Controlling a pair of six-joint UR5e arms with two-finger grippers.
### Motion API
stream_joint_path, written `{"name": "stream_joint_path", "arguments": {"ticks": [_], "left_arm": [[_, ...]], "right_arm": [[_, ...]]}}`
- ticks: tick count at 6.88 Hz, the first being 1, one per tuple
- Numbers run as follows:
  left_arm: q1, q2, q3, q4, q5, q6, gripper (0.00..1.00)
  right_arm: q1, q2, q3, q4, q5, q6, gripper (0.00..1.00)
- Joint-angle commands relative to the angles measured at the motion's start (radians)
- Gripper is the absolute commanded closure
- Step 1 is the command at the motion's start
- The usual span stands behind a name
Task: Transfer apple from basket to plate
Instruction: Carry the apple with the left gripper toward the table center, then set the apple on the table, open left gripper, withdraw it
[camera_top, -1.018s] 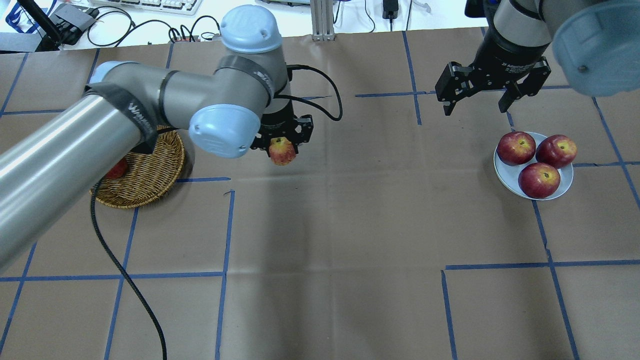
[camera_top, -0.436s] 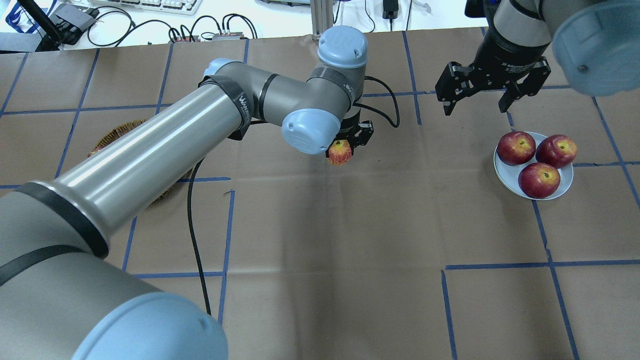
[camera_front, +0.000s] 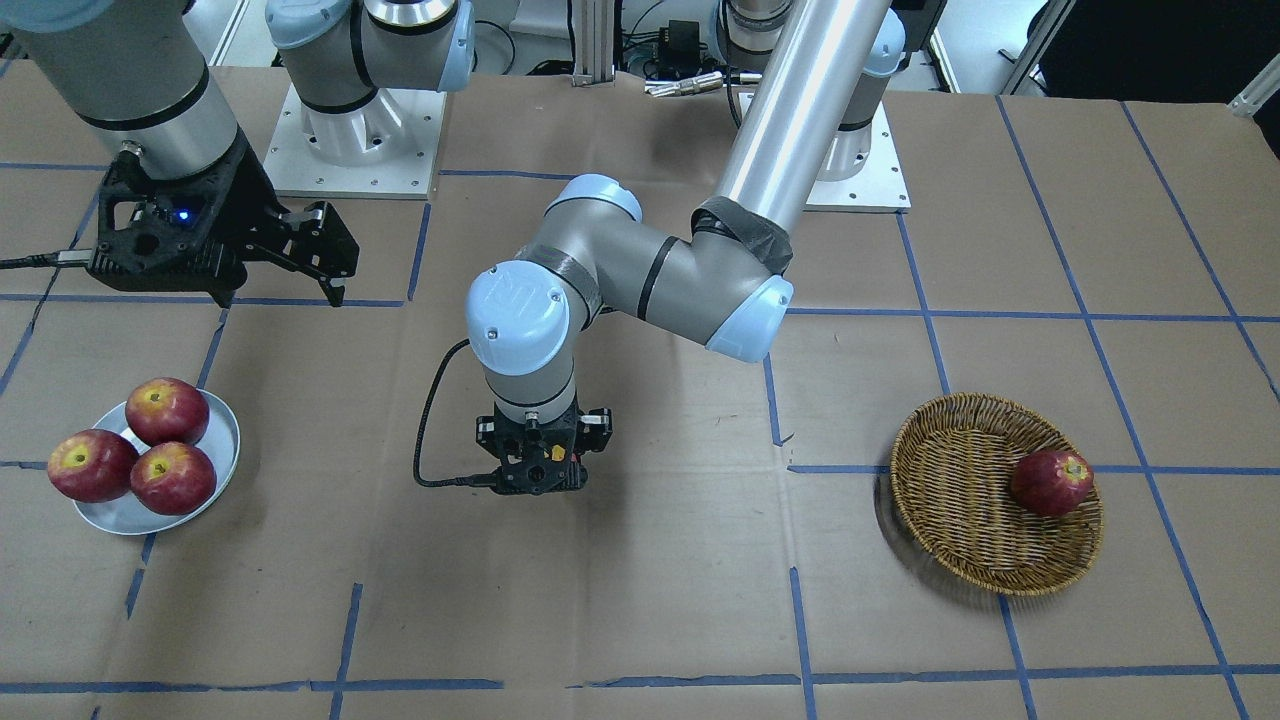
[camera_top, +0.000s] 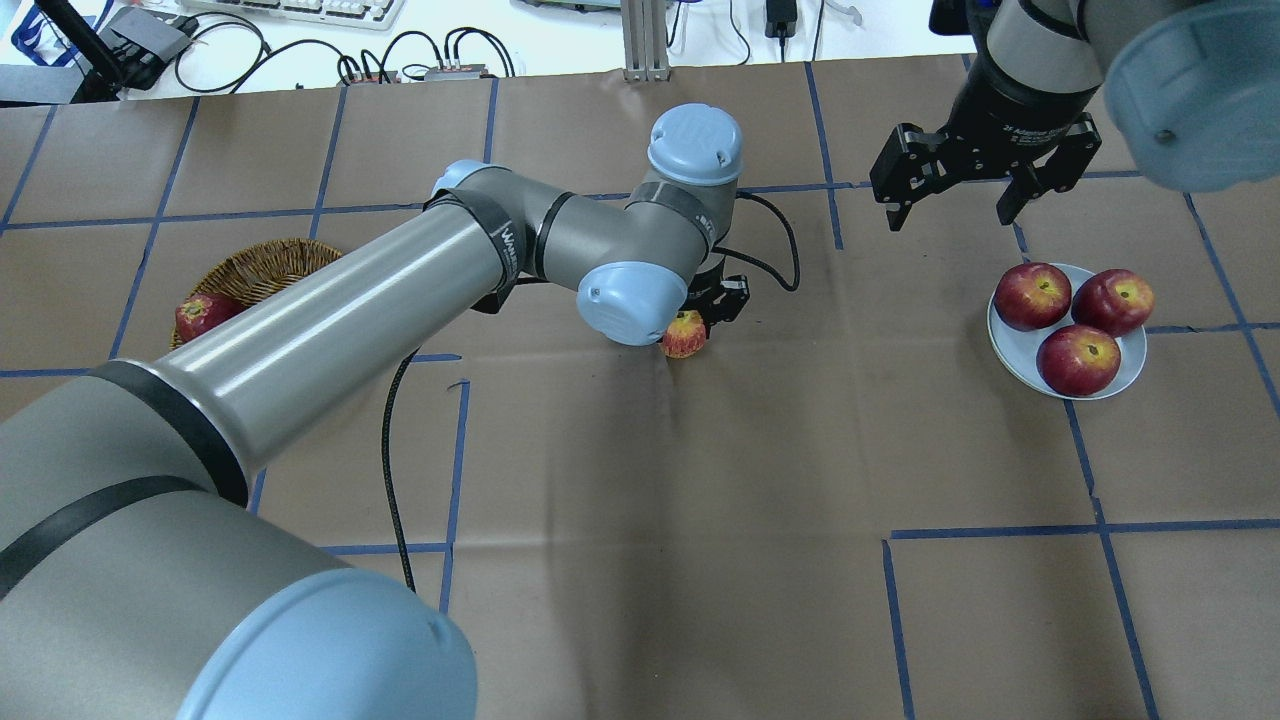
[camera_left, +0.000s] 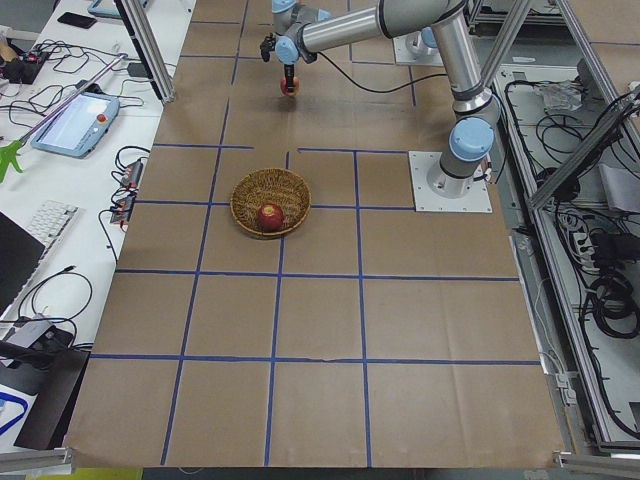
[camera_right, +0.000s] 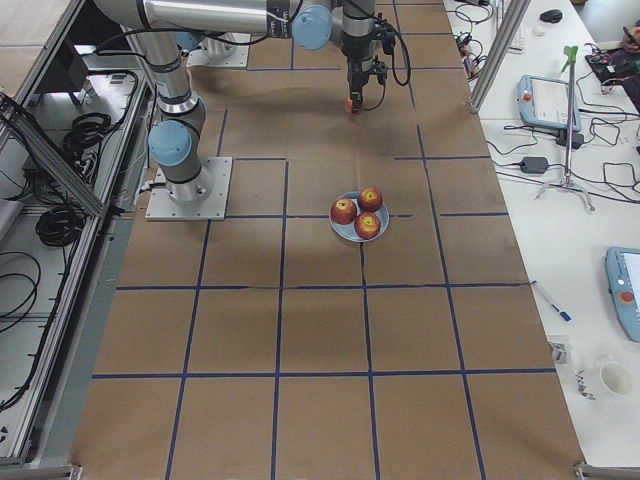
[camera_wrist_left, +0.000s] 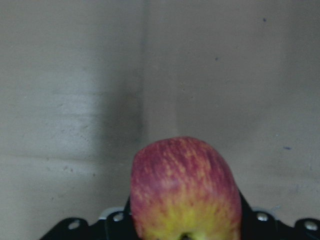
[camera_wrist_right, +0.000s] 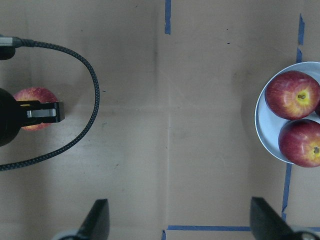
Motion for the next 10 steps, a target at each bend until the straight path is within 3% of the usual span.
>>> {"name": "stream_joint_path", "arguments": {"ticks": [1, 2, 3, 4, 6, 10], "left_arm": [[0.009, 0.003, -0.042, 0.040, 0.001, 0.013, 0.52], [0.011, 0.005, -0.043, 0.040, 0.000, 0.017, 0.47], [0.012, 0.006, -0.043, 0.040, 0.002, 0.017, 0.34], [0.014, 0.014, -0.043, 0.039, -0.003, 0.017, 0.01], [0.052, 0.108, -0.012, -0.038, 0.005, 0.039, 0.01], [0.279, 0.498, -0.045, -0.453, 0.006, 0.374, 0.01]], "right_arm": [[-0.001, 0.000, 0.000, 0.000, 0.000, 0.000, 0.00], [-0.001, 0.000, 0.000, 0.000, 0.000, 0.000, 0.00], [-0.001, 0.000, 0.000, 0.000, 0.000, 0.000, 0.00], [-0.001, 0.000, 0.000, 0.000, 0.000, 0.000, 0.00], [-0.001, 0.000, 0.000, 0.000, 0.000, 0.000, 0.00], [0.007, 0.000, 0.000, -0.002, -0.001, 0.002, 0.00]]}}
